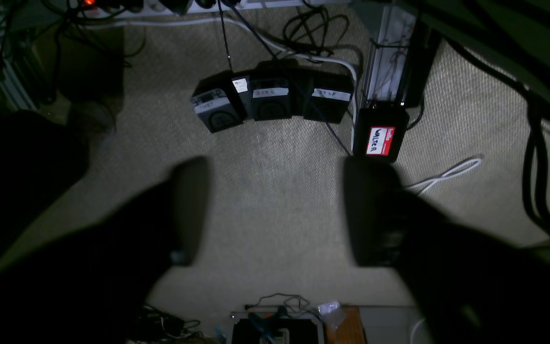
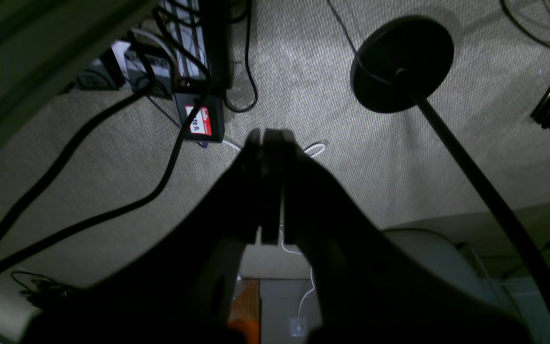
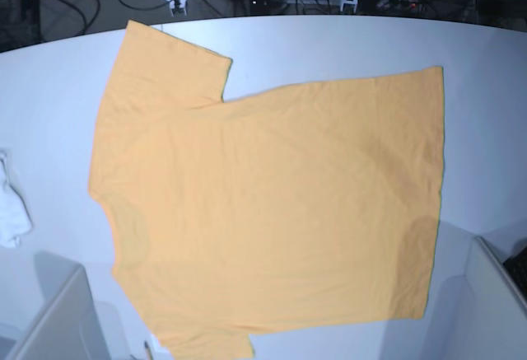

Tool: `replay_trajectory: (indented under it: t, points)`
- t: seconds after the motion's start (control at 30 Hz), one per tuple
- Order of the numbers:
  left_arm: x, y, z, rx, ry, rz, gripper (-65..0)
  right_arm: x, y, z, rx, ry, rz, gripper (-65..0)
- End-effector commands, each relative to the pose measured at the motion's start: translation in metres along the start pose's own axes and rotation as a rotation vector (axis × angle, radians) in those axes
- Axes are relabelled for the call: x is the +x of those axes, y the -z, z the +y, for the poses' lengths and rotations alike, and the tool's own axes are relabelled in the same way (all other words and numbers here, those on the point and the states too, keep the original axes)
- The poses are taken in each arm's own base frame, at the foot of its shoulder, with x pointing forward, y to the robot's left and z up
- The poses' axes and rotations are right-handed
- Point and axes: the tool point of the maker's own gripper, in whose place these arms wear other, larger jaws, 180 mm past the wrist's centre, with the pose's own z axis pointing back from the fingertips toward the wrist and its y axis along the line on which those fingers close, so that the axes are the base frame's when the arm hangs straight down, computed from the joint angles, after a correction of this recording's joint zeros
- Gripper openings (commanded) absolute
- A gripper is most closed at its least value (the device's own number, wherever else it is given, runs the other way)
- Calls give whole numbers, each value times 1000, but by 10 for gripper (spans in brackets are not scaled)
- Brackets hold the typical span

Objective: Fold the T-shirt properly

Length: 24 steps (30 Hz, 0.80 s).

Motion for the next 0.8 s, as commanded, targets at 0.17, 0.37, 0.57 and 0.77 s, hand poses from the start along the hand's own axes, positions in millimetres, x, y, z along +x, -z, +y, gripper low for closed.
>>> replay_trajectory:
  t: [0.17,0.37,0.57,0.77]
  points:
    - [0,0,1,5,-3,3,-410,4,0,-5,-4,-1,-3,-650]
    - [1,0,1,5,-3,-1,-650,11,-1,-17,-23,-2,-12,-650]
    - [1,0,1,7,-3,-2,-650,8,-1,-26,-37,-2,-8,-650]
    - [1,0,1,7,-2,-4,-650,6,-1,-35,-49,10,-5,-650]
